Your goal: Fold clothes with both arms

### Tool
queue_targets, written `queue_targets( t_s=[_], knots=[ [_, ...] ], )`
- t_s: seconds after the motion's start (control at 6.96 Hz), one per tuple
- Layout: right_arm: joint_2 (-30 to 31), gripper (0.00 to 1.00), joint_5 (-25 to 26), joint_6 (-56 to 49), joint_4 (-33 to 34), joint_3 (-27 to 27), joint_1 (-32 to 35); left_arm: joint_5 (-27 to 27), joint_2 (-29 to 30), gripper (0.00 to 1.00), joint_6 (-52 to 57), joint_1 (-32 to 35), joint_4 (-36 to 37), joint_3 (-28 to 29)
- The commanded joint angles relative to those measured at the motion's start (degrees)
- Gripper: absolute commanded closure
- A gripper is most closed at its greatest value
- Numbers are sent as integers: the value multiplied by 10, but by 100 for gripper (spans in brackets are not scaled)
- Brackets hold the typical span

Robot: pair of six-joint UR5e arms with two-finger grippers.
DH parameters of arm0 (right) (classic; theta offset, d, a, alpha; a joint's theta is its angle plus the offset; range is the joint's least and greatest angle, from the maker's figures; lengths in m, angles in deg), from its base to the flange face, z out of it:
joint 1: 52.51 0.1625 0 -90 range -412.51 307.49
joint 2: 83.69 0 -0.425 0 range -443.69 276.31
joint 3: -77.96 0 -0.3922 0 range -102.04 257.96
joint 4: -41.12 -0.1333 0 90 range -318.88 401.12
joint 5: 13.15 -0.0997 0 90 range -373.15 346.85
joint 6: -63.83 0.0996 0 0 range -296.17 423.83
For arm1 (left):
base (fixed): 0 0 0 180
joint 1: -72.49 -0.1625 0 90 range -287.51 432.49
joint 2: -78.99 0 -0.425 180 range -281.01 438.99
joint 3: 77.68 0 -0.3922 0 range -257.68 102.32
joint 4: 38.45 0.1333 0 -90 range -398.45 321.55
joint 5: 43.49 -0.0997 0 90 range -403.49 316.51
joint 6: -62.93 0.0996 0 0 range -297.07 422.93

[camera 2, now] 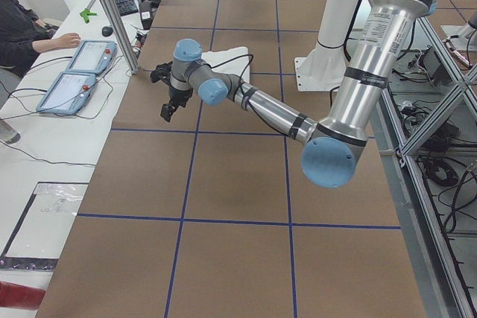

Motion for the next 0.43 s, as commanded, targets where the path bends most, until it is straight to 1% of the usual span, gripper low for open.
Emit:
queue_targets(
  t_s=[0.0, 0.14, 0.29],
  knots=[
    [130, 0, -45, -169, -1, -7, 108, 90, -132, 0, 93, 116, -2, -1],
    [208, 0, -38, -190, -14, -14, 122, 49, -153, 0, 87, 165, -7, 26],
    [245, 0, -40, -192, -23, -13, 137, 42, -158, 0, 89, 193, 2, 32]
  ],
)
